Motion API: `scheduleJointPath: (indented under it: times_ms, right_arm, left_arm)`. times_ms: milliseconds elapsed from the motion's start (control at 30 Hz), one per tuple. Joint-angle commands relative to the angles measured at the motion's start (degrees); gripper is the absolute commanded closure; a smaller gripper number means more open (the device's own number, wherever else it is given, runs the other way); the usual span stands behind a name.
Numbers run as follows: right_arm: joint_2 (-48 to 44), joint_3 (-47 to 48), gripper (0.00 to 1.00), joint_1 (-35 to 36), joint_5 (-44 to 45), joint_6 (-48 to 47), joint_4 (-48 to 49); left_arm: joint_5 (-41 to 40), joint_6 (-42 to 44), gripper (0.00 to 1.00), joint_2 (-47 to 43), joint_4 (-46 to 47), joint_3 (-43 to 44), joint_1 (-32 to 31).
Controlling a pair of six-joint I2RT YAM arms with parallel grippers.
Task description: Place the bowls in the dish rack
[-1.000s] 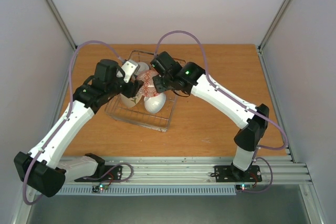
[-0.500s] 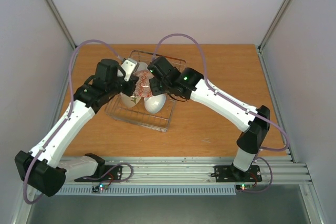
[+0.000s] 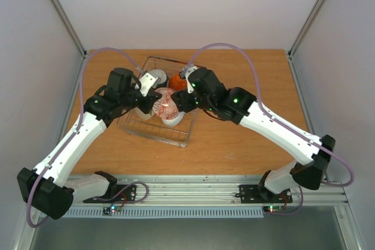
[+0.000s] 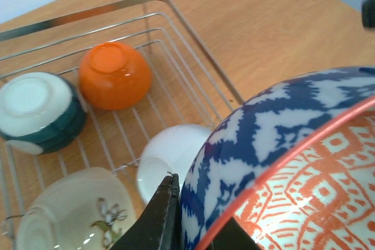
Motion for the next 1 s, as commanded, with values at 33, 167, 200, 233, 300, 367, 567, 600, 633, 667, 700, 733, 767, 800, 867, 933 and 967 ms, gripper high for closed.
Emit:
scheduleJointPath:
  times_ms: [33, 167, 200, 233, 300, 367, 567, 600, 633, 667, 700, 733, 767, 800, 867, 933, 967]
  right_arm:
    - [-5.9, -5.4, 0.22, -0.1, -3.7, -5.5, 7.5]
    - [-10.3, -11.2, 0.16, -0.6, -10.2, -5.4, 12.1]
    - [-11.4, -12.6, 0.16, -0.8, -11.9, -5.0, 13.2]
    - [-12.4, -14.0, 0.15, -1.1, -13.8, -4.6, 14.3]
    - [-14.0, -16.9, 0.15, -1.2, -16.4, -3.5, 16.1]
    - [-15.1, -18.5, 0.14, -1.3, -18.1, -2.3, 17.5]
    - [-15.7, -20.2, 0.14, -1.4, -21.5, -1.1, 20.1]
    - [-15.6, -20.3, 0.14, -1.4, -21.9, -1.1, 20.4]
    - [-15.6, -20.3, 0.14, -1.4, -22.3, -1.1, 20.9]
    - [-15.7, -20.5, 0.14, -1.4, -22.8, -1.0, 21.4]
    - [-15.7, -20.6, 0.14, -1.5, -23.2, -1.0, 21.8]
    - [-15.8, -20.7, 0.14, -1.4, -23.4, -0.9, 22.4]
    - [-15.8, -20.7, 0.14, -1.4, -23.6, -0.8, 22.7]
    - [-15.8, -20.8, 0.14, -1.4, -23.9, -0.8, 23.1]
    - [-15.7, -20.7, 0.14, -1.4, -24.4, -0.8, 23.7]
    - [-15.5, -20.6, 0.14, -1.4, -24.8, -0.7, 24.3]
    - [-15.4, -20.6, 0.13, -1.4, -25.1, -0.7, 24.7]
  left_arm:
    - [11.8, 1.4, 1.0, -0.3, 1.4, 0.0, 0.1]
    - [20.5, 1.3, 1.0, -0.2, 1.3, -0.2, 1.9]
    - [23.3, 1.1, 1.0, -0.2, 1.7, -0.5, 3.0]
    - [26.1, 0.6, 0.99, -0.3, 2.2, -0.8, 4.3]
    - [32.0, -1.4, 1.0, -0.2, 4.4, -1.9, 8.5]
    - [38.0, -3.5, 0.99, 0.9, 5.6, -2.3, 11.9]
    - [50.0, -6.9, 1.0, 3.9, 7.5, -2.8, 15.8]
    - [52.0, -7.0, 1.0, 4.2, 7.7, -2.8, 15.9]
    - [53.5, -6.9, 1.0, 4.3, 7.7, -2.8, 15.9]
    - [54.5, -6.8, 1.0, 4.4, 7.6, -2.8, 15.9]
    - [55.2, -6.7, 1.0, 4.3, 7.6, -2.9, 15.9]
    - [55.7, -6.3, 1.0, 4.2, 7.6, -3.1, 15.9]
    - [55.7, -6.1, 1.0, 4.1, 7.6, -3.2, 15.9]
    - [55.5, -6.0, 0.99, 4.1, 7.7, -3.3, 15.9]
    - [55.3, -5.9, 1.0, 4.2, 7.7, -3.4, 15.9]
    - [55.2, -5.9, 1.0, 4.4, 7.7, -3.4, 15.9]
    - [55.2, -5.9, 1.0, 4.5, 7.6, -3.4, 15.9]
